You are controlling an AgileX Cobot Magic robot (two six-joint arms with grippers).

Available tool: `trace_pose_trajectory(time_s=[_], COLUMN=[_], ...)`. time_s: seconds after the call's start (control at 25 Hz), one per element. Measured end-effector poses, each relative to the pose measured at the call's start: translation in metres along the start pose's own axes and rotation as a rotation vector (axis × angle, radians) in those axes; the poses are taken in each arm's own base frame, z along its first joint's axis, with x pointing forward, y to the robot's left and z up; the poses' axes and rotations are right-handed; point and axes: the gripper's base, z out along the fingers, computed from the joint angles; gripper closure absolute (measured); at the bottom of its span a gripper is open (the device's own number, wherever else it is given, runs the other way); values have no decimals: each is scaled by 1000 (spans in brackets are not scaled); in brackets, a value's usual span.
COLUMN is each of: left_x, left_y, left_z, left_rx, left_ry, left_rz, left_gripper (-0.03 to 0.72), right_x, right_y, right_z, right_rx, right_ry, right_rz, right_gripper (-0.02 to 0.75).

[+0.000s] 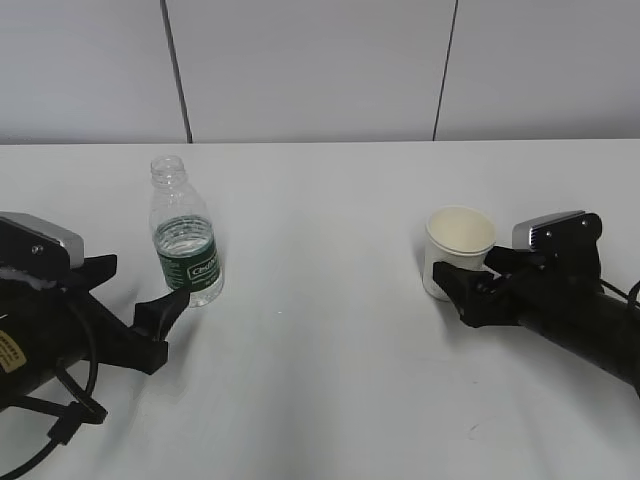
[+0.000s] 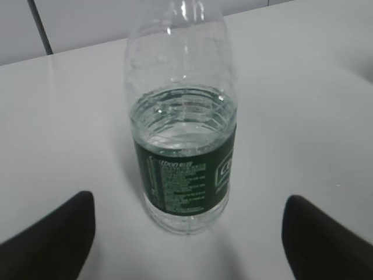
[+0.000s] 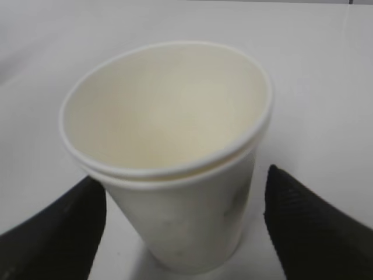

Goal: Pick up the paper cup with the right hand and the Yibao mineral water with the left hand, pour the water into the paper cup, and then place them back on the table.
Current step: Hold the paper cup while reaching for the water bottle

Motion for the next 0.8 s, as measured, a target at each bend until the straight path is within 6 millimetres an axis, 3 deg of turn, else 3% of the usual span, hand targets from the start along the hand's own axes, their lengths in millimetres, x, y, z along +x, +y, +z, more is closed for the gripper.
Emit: trace_pose_trajectory(time_s=[0.4, 0.8], left_x=[0, 0], left_y=[-1, -1], left_z=[0, 0], left_rx=[6, 11], left_ry=[0, 0], left_rz=[3, 5], left_gripper=[95, 95], right_x=[4, 3], right_y=[1, 4], right_z=[19, 24], right_rx=[-64, -68], right_ry=[-6, -14], right_rz=[-22, -22], right_gripper=[78, 78])
